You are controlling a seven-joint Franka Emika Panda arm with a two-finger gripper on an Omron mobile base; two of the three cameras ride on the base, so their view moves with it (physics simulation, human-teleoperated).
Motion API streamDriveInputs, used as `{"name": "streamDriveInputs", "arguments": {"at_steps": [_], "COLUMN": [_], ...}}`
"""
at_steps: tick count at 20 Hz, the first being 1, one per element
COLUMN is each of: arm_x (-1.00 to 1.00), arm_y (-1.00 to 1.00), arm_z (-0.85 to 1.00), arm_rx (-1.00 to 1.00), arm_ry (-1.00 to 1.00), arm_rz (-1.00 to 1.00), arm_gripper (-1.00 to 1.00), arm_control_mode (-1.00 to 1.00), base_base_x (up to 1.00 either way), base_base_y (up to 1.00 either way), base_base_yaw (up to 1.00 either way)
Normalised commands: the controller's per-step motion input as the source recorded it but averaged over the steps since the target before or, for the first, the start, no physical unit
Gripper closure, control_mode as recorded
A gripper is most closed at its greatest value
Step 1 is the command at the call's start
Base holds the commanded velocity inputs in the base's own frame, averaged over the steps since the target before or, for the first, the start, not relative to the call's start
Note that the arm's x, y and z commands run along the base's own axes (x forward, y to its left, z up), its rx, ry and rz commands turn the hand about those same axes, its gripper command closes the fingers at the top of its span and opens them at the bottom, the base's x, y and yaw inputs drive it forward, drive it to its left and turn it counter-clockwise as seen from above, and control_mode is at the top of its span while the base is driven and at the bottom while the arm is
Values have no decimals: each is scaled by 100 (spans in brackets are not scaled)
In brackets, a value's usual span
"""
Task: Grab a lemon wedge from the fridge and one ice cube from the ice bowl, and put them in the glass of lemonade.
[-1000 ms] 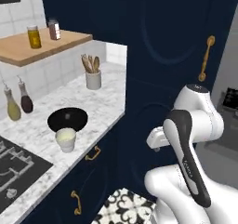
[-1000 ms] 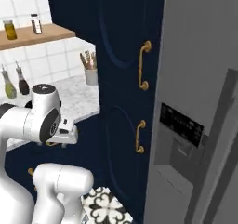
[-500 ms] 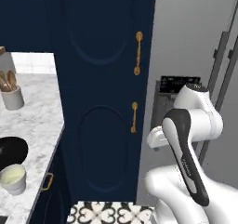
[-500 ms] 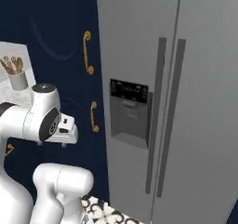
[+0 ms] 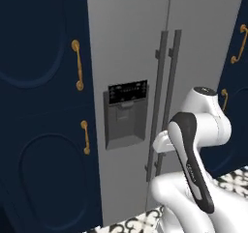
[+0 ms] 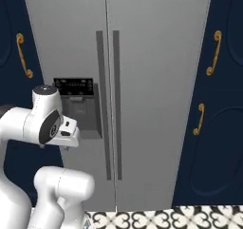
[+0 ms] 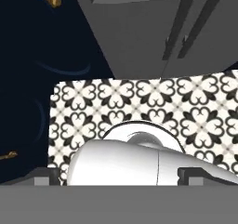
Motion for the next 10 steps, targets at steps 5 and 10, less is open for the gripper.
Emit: {"name": "streamDriveInputs", "arguments": {"at_steps": [5,10], "arm_x": [0,0], "arm_y": [0,0], "arm_z": [0,0], "arm_rx": [0,0], "arm_ry": [0,0], "arm_rz": [0,0], "arm_gripper": [-100,-100], "arm_control_mode": [100,100], "base_base_x": [31,22], "base_base_y": [-39,-48], "base_base_yaw": [19,12]}}
